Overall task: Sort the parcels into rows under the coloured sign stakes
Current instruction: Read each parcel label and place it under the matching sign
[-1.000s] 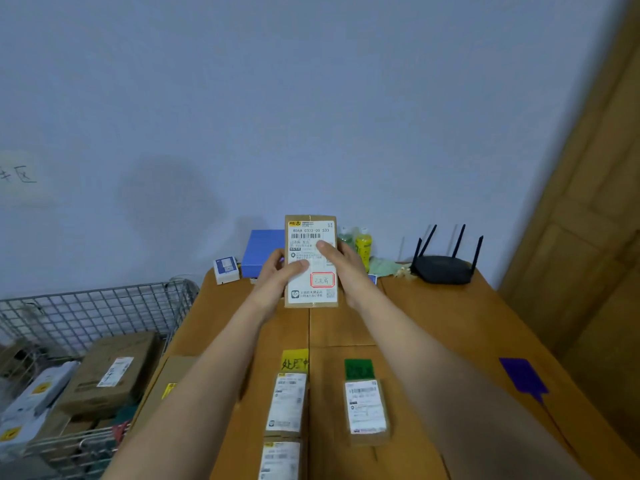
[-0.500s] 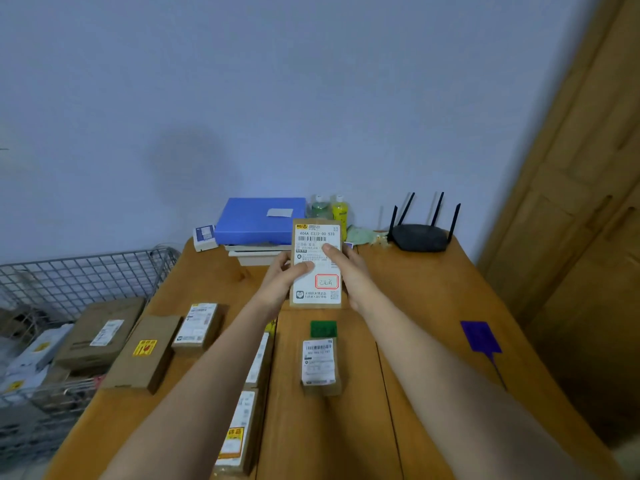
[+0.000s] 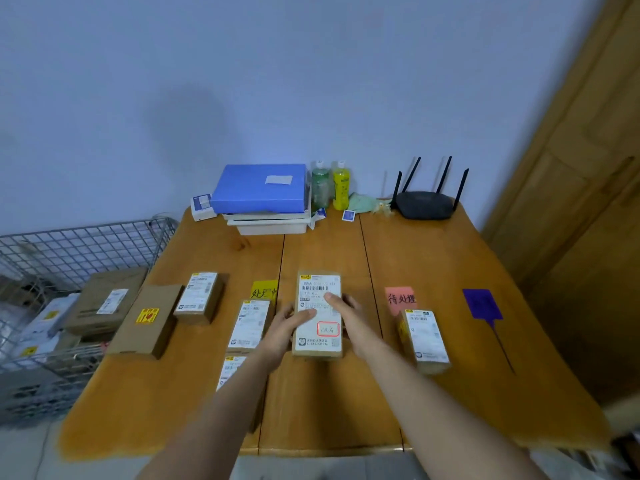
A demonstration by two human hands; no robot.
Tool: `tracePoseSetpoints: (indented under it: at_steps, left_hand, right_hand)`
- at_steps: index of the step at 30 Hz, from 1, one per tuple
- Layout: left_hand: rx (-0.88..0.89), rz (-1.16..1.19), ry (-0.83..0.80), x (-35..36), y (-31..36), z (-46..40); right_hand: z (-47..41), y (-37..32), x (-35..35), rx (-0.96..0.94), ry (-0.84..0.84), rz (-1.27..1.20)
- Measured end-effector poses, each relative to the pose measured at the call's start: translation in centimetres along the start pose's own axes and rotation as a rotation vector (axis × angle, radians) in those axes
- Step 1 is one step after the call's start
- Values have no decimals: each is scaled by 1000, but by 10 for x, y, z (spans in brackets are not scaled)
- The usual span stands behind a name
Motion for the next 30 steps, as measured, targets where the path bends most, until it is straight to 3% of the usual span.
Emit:
tracePoseSetpoints:
  at_steps: [6,11,27,30]
  left_hand:
    - [-299,-112,-77,1,-126,23]
    - [-443,-182,-40,-6,-180,18]
    - [-384,-412,41,-17,-186,-32]
    - [-370,-394,50,-19,-174,-26]
  right_hand:
    - [46,138,-21,278,68,61]
    - [60,197,-31,487,125,208]
    - [22,200,-36,410,210,328]
    - [21,176,-49,337,361,524]
Point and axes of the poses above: each hand's wrist, its own z-axis away from the middle knuckle, its own x-axis out of the palm, y = z × x, the point moved 8 cm from there along -z, towards the middle knuckle, and after that the axes turned 7 degrees about -x, right-handed, at the moved point
